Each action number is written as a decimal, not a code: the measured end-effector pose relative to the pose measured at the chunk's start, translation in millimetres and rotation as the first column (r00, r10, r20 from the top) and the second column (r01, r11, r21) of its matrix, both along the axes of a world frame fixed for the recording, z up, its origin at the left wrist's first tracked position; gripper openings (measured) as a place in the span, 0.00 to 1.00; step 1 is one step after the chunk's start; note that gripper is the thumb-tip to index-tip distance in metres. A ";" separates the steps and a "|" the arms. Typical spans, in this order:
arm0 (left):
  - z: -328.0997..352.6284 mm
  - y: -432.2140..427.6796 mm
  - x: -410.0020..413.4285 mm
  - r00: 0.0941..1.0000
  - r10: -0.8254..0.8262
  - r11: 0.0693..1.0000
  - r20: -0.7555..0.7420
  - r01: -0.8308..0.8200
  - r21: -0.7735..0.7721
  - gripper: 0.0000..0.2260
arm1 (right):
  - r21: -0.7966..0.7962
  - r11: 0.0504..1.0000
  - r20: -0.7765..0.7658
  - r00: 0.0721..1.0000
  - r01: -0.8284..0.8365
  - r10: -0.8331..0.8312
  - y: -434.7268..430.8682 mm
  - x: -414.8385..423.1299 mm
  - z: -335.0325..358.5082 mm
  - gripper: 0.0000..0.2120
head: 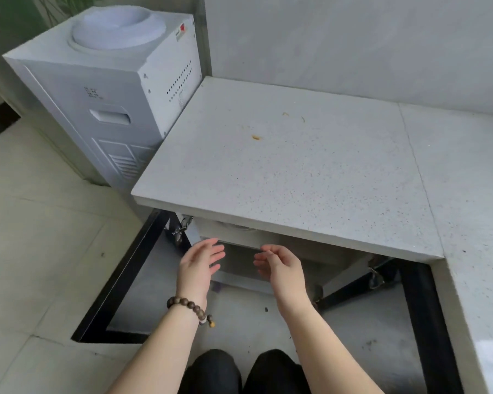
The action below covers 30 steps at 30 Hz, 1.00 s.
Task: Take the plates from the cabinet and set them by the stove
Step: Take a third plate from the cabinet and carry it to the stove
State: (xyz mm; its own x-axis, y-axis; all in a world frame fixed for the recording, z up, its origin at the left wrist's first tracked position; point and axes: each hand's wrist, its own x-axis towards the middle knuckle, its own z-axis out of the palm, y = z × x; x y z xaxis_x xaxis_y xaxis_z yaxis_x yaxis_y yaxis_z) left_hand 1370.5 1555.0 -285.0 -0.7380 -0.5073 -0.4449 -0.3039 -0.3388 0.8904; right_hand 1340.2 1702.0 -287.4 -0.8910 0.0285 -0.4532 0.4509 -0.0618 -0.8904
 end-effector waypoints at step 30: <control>-265.5 -47.8 -198.8 0.994 0.057 0.991 -0.096 -0.068 -0.112 0.15 | 0.234 0.970 -0.337 0.941 0.067 0.016 -14.6 -188.2 -247.1 0.17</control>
State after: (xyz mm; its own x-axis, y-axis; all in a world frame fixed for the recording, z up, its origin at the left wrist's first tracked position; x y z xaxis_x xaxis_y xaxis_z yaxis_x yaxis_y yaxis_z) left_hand 1171.7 1507.2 -550.5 -0.7387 -0.5973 -0.3124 -0.1999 -0.2485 0.9478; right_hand 1152.0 1687.4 -534.5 -0.9867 0.1234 -0.1061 0.1257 0.1637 -0.9785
